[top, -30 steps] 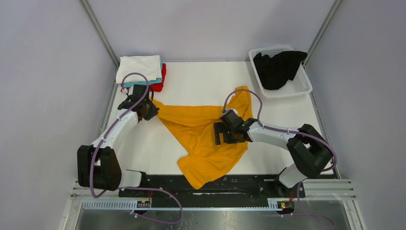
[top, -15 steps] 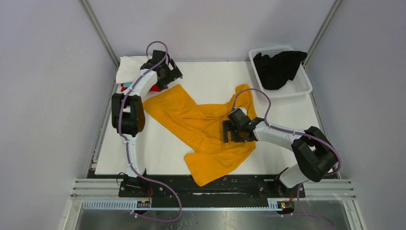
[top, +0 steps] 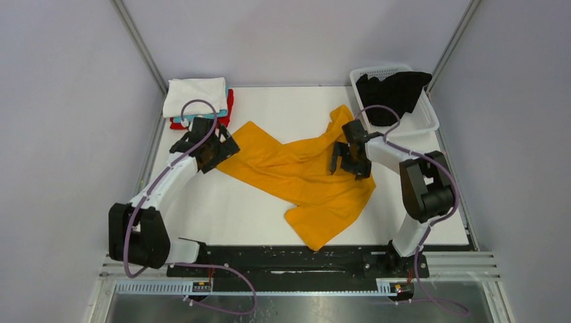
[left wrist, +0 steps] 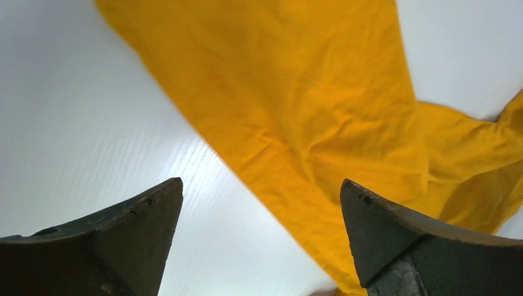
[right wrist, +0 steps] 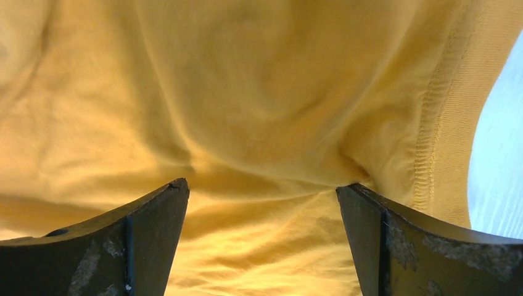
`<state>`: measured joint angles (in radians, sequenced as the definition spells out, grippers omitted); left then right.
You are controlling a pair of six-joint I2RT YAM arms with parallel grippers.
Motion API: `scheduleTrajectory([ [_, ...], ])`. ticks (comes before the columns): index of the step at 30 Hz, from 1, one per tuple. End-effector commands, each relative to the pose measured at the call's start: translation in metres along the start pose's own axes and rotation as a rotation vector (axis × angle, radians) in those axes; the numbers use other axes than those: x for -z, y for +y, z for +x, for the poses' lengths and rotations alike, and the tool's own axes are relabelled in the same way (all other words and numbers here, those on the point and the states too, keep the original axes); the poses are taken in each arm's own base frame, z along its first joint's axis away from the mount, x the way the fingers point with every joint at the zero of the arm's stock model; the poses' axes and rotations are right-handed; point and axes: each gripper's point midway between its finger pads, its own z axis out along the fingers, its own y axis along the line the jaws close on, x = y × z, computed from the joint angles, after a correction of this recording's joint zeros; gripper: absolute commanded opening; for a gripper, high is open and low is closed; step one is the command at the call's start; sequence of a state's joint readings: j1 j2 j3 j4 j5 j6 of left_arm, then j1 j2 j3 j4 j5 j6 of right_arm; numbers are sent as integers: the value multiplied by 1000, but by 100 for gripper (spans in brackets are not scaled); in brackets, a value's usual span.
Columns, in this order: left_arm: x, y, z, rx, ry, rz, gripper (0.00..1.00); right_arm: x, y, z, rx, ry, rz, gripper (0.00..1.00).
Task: Fold and stack the t-shirts
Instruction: Flatten out the tshirt
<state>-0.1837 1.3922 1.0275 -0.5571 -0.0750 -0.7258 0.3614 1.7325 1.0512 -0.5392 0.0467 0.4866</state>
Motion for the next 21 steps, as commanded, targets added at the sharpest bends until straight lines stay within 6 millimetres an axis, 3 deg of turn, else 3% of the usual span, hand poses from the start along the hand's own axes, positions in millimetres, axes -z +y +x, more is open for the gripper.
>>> scheduleTrajectory([
  [1, 7, 39, -1, 63, -105, -112, 99, -3, 6, -38, -47, 21, -55, 99],
  [6, 8, 73, -4, 108, -139, -173, 99, 9, 10, -99, -46, -102, -54, 99],
  [10, -7, 87, -23, 179, -157, -168, 99, 40, 14, -117, 20, -197, -89, 99],
  [15, -44, 96, -46, 227, -123, -177, 99, 77, 8, -96, 23, -319, -160, 100],
  [21, -81, 97, -52, 224, -27, -211, 85, 87, 3, -49, -1, -365, -279, 100],
])
